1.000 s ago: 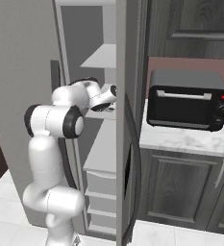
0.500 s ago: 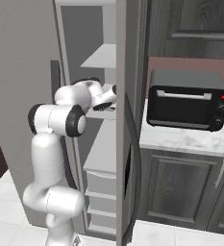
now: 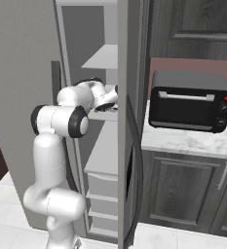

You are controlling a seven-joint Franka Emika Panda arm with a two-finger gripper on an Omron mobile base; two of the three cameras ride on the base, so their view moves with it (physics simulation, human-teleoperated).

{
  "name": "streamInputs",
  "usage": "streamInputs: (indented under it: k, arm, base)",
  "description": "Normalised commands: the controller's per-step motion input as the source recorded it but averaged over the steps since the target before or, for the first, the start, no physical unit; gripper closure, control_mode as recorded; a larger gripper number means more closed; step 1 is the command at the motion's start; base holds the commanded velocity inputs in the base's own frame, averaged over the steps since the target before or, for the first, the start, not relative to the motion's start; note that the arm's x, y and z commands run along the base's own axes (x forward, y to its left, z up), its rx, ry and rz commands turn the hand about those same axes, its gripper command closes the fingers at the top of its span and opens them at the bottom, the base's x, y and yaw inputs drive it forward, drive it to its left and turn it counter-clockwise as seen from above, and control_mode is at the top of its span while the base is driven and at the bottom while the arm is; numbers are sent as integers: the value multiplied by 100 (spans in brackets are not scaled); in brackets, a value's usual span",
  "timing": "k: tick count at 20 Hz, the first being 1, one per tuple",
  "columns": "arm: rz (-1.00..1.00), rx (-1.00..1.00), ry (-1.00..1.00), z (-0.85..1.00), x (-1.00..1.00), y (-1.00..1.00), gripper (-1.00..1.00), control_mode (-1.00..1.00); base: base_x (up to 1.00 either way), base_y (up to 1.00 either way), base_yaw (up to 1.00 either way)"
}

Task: Take the kiwi, cucumber, and lemon wedge from the freezer and place them in the bowl on the counter.

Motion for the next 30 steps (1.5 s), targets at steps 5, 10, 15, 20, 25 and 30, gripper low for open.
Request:
streamInputs:
  k: [5, 10, 15, 20, 25, 30]
  arm:
    - [1, 0, 0, -17, -5, 1, -100, -100]
    - [0, 0, 0, -23, 0, 17, 100, -100]
    - [0, 0, 1, -18, -1, 8, 100, -100]
    - [0, -1, 0, -15, -15, 5, 100, -100]
    - [0, 0, 0, -1, -29, 0, 100, -100]
    - [0, 0, -3, 0, -33, 0, 100, -100]
  base:
    - [0, 0, 0]
    - [0, 0, 0]
    - [0, 0, 0]
    - [0, 0, 0]
    - [0, 0, 0]
    - [0, 0, 0]
